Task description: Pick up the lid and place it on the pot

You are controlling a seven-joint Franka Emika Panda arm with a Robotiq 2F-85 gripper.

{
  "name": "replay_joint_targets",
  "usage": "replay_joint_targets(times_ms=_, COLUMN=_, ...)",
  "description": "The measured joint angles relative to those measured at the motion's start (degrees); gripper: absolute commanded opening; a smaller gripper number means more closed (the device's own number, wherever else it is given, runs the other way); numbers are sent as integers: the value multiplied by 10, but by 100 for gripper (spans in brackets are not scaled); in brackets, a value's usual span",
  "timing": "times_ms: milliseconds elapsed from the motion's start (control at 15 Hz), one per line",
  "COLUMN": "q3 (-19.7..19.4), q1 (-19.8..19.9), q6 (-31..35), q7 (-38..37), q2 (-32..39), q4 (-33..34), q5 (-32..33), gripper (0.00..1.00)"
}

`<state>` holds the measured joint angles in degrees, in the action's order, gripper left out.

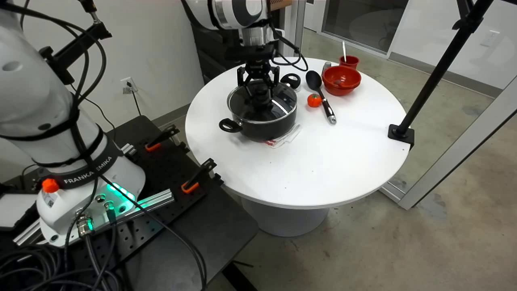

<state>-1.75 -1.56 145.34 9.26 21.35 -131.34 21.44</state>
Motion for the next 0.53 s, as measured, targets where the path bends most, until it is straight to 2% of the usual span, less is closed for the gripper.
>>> replay_joint_targets(times_ms=267, q3=0, q1=2, q6=-30, q7=4, q2=2, q4=1, q5=0, gripper=8)
replay_joint_targets(times_ms=333, q3=0, q1=2, q6=-34, q7=5, q2=2, q4=2, q5=0, gripper=52)
replay_joint_targets(times_ms=400, q3=0, q1=2, q6=-36, q7=6, q2=2, q4=2, q5=0, gripper=47)
replay_joint_targets(times_ms=533, q3=0, q1=3, q6=-40, q7=7, q2=2, q4=4, q5=0, gripper=53)
